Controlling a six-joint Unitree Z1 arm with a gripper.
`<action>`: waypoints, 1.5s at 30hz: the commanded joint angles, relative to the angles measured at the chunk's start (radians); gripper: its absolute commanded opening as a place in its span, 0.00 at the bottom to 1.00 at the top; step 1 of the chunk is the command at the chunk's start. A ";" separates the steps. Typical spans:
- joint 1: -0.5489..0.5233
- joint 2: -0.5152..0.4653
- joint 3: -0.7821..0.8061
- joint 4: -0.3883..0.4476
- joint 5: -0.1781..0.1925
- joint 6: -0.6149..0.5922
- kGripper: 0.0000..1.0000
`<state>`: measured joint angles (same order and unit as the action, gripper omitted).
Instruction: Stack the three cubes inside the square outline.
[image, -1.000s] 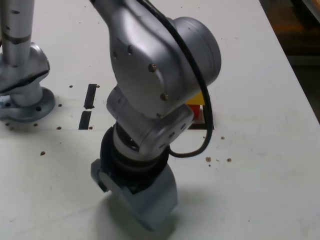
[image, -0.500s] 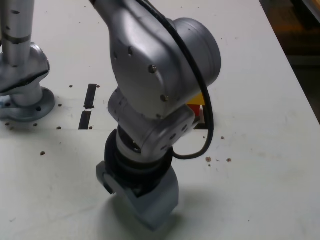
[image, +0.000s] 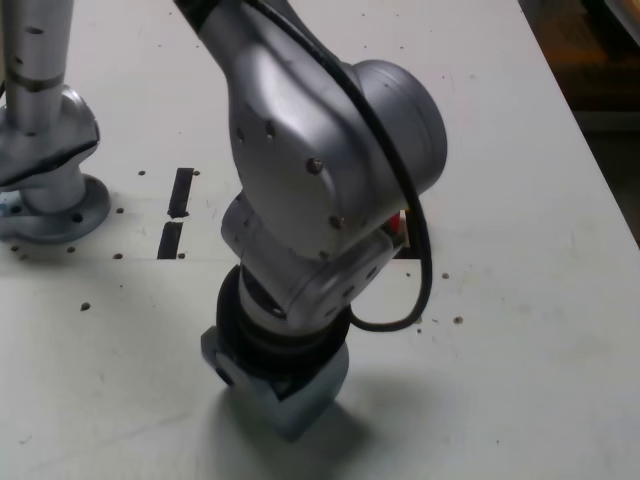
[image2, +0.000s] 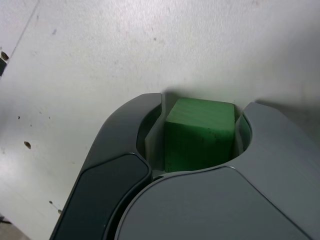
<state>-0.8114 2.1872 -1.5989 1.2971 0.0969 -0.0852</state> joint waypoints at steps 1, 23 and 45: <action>0.000 0.000 -0.002 0.000 0.009 -0.007 0.29; 0.268 -0.230 -0.243 0.341 -0.051 -0.064 0.02; 0.641 -0.096 -0.302 0.341 -0.045 -0.054 0.02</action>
<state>-0.1700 2.0853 -1.8892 1.6250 0.0488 -0.1405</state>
